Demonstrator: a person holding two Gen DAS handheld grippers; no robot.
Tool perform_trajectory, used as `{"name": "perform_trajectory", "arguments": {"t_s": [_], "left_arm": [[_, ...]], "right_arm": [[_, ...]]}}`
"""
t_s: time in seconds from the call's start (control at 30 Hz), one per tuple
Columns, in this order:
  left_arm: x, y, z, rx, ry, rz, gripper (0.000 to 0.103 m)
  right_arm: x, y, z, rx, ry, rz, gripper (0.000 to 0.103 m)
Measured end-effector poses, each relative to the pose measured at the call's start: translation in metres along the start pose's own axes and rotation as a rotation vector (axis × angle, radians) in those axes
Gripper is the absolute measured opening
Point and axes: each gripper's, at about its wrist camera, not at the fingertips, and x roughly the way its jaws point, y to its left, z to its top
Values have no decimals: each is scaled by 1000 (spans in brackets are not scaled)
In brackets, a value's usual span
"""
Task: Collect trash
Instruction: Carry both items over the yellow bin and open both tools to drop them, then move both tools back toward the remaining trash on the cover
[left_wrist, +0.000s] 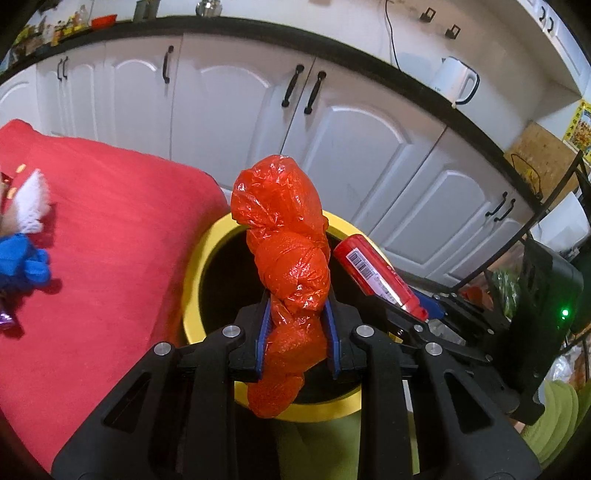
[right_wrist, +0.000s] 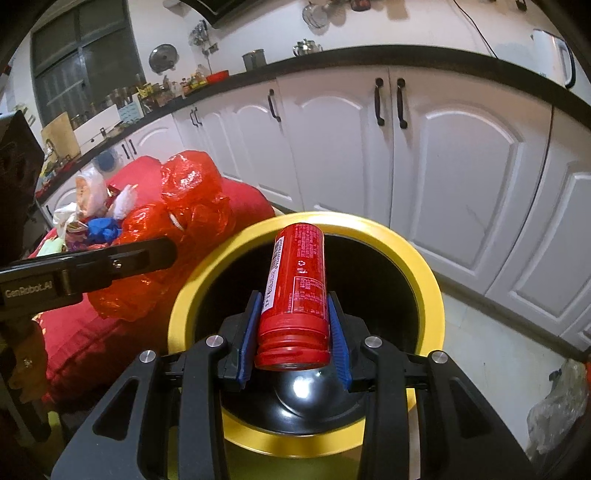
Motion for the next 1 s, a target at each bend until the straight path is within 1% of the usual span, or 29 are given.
{"name": "perform_trajectory", "arguments": {"t_s": [0.17,0.23,0.3,0.33,0.37,0.4,0.43,0.47,0.53,0.6,0.67,0.77,0.83,0.9,1.0], "left_arm": [[11,-1,1,-12,23,-4,19],[15,0,2,-23,28,-8,22],[15,2,3,-31,28,-5,38],[15,3,3,-36,26,-2,42],[15,4,3,-41,25,0,49],[15,6,3,-51,25,2,56],[14,8,3,-60,23,6,58],[12,11,3,-68,20,13,64],[4,17,1,-89,7,29,68],[-8,22,0,-106,-20,50,83],[-20,27,-2,-113,-48,70,89],[-43,33,-5,-121,-102,117,92],[-58,36,-6,-135,-137,137,92],[-72,38,-9,-143,-168,161,92],[-90,40,-13,-143,-207,195,92]], "right_arm": [[6,-12,-1,30,22,4,33],[8,-15,-2,43,30,10,33],[10,-17,-3,55,37,10,34],[12,-20,-3,65,39,10,34],[13,-22,-3,70,42,14,34],[14,-22,-2,75,44,16,39],[14,-23,-3,80,47,13,44],[14,-24,-2,85,47,11,51],[13,-23,-2,84,37,7,51],[11,-21,-1,73,26,4,51],[9,-18,0,71,17,12,51],[4,-9,2,47,1,31,51],[-1,1,4,25,-13,54,53],[-6,9,7,6,-26,70,56],[-14,24,11,-25,-48,95,58]]}}
